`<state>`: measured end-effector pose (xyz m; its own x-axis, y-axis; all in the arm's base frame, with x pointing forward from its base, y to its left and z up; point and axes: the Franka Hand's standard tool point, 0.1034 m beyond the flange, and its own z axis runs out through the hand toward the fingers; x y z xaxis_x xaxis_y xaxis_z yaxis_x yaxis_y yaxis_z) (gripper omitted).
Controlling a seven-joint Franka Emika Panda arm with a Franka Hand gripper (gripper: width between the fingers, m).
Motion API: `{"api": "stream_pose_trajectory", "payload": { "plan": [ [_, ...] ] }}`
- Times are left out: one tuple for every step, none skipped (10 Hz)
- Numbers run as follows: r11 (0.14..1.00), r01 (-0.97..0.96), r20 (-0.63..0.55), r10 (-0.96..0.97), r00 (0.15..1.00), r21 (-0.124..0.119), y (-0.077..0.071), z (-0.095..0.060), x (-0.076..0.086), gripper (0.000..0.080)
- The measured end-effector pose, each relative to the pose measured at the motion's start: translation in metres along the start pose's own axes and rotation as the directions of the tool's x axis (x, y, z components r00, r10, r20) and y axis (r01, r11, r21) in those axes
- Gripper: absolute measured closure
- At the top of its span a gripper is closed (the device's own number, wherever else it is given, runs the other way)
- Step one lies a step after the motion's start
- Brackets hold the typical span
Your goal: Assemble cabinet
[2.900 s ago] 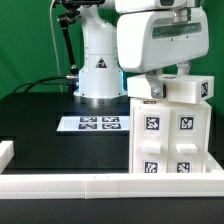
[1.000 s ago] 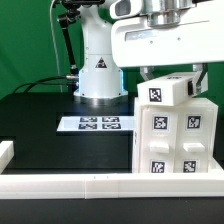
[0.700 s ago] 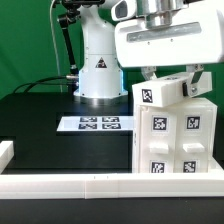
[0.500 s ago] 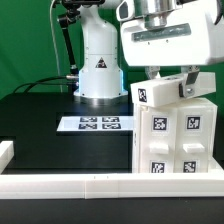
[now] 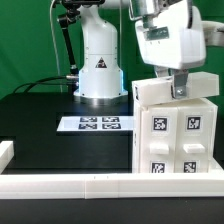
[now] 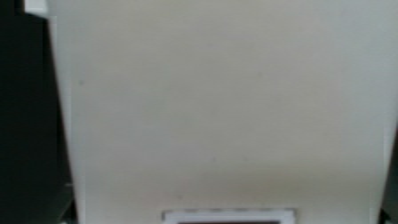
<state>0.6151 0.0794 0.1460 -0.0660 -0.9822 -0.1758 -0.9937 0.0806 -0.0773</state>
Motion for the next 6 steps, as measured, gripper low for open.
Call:
{"api": "stream_pose_trajectory", "payload": {
  "plan": [
    [0.998, -0.064, 0.007, 0.064, 0.998, -0.001, -0.0001, 0.0003, 0.0001, 0.0258],
    [0.996, -0.092, 0.012, 0.092, 0.996, -0.002, 0.0001, 0.0006, -0.0003, 0.0258],
    [0.986, -0.165, 0.020, 0.165, 0.986, -0.003, -0.0002, 0.0005, -0.0002, 0.0258],
    [0.978, -0.206, 0.028, 0.207, 0.978, -0.005, -0.0005, 0.0002, -0.0001, 0.0258],
    [0.971, -0.238, 0.038, 0.238, 0.971, -0.007, -0.0007, 0.0001, -0.0004, 0.0258],
    [0.958, -0.286, 0.046, 0.286, 0.957, -0.010, -0.0010, 0.0000, -0.0002, 0.0258]
  ]
}}
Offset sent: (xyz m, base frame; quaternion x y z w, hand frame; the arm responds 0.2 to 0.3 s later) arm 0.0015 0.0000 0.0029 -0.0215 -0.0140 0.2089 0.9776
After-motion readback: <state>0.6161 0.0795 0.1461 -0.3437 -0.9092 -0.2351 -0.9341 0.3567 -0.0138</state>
